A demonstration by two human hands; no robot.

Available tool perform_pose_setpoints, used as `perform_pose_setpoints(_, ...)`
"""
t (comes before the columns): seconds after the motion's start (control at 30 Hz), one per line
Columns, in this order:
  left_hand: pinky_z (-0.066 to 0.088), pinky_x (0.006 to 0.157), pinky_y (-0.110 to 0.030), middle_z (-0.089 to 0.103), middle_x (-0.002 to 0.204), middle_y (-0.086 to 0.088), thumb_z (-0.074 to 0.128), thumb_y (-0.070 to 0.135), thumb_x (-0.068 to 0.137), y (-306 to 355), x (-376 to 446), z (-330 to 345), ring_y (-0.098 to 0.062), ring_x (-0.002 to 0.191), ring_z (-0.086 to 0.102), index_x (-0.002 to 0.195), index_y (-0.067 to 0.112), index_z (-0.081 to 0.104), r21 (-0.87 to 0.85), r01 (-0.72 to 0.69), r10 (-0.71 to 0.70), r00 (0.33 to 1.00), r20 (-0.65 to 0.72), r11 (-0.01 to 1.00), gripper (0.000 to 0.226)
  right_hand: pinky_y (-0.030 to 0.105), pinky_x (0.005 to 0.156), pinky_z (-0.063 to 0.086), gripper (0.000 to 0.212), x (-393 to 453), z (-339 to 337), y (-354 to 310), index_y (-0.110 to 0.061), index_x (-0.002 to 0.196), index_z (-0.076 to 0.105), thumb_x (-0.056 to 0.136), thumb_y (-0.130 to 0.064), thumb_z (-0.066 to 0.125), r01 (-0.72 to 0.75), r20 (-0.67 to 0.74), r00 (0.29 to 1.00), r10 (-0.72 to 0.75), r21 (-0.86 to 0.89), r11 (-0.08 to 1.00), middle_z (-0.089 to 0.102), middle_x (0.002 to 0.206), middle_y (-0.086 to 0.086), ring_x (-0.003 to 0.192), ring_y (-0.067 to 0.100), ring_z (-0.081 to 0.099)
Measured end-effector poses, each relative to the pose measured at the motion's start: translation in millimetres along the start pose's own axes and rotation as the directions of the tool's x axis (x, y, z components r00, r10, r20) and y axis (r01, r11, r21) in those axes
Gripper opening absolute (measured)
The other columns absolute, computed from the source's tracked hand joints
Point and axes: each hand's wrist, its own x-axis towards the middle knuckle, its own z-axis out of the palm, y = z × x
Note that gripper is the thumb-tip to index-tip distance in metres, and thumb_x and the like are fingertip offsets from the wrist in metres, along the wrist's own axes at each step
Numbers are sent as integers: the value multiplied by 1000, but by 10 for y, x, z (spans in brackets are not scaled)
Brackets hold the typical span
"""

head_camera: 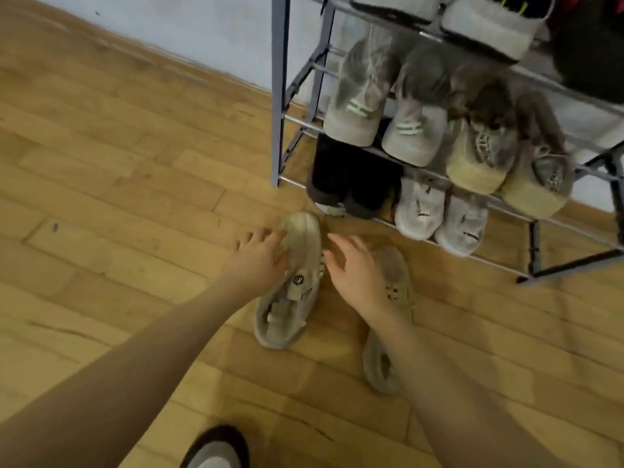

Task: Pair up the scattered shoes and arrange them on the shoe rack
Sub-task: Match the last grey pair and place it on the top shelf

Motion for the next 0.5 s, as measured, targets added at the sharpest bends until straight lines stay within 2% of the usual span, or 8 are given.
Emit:
perform_pose_setpoints(0.07, 23, 103, -47, 35, 144, -5, 37, 46, 94, -83, -19, 247, -33, 130, 29, 141, 26, 30, 26, 48, -49, 998, 30, 999, 52, 54, 110, 24, 45, 26, 215, 89, -33, 141, 35, 97, -43, 37, -34, 79, 996, 36, -19, 999, 35, 148, -2, 135, 25, 32)
perform_pose_setpoints(0.17, 15, 108, -47, 25, 151, -6, 23, 52, 95, -159, -75, 506, -32, 137, 20, 145, 27, 21, 53, 87, -91, 993, 72, 995, 55, 52, 111, 12, 49, 37, 452, 147, -35, 145, 25, 98, -45, 35, -54, 137, 988, 65, -81, 995, 22, 155, -1, 137, 32, 25)
perform_pose_setpoints(0.23, 14, 109, -44, 23, 153, -4, 22, 52, 96, -180, -109, 594, -28, 139, 18, 147, 28, 18, 16, 92, -93, 993, 68, 996, 56, 50, 110, 12, 51, 47, 569, 152, -35, 147, 20, 98, -46, 33, -34, 148, 988, 51, -117, 993, 19, 156, 1, 136, 33, 25)
perform_pose_setpoints(0.3, 15, 106, -43, 24, 153, -2, 27, 49, 97, -187, -124, 637, -26, 138, 21, 147, 29, 18, -31, 79, -78, 996, 38, 996, 55, 48, 108, 16, 49, 59, 666, 156, -31, 146, 25, 99, -42, 36, 25, 115, 993, -13, -104, 994, 30, 151, 3, 133, 30, 33)
perform_pose_setpoints(0.4, 18, 101, -42, 26, 153, -2, 22, 54, 93, -179, -152, 633, -28, 132, 30, 147, 30, 19, -61, 28, -29, 1000, -12, 998, 59, 46, 100, 24, 47, 27, 706, 183, -24, 140, 41, 95, -40, 39, 88, -22, 996, -89, -46, 995, 46, 138, 6, 110, 28, 55)
perform_pose_setpoints(0.5, 21, 97, -37, 23, 153, -6, 21, 55, 90, -86, -252, 582, -25, 125, 42, 147, 28, 20, -155, -41, 34, 998, -48, 987, 63, 44, 93, 31, 51, -113, 669, 266, -18, 136, 46, 92, -41, 36, 162, -117, 978, -170, -80, 984, 51, 130, 12, 106, 29, 58)
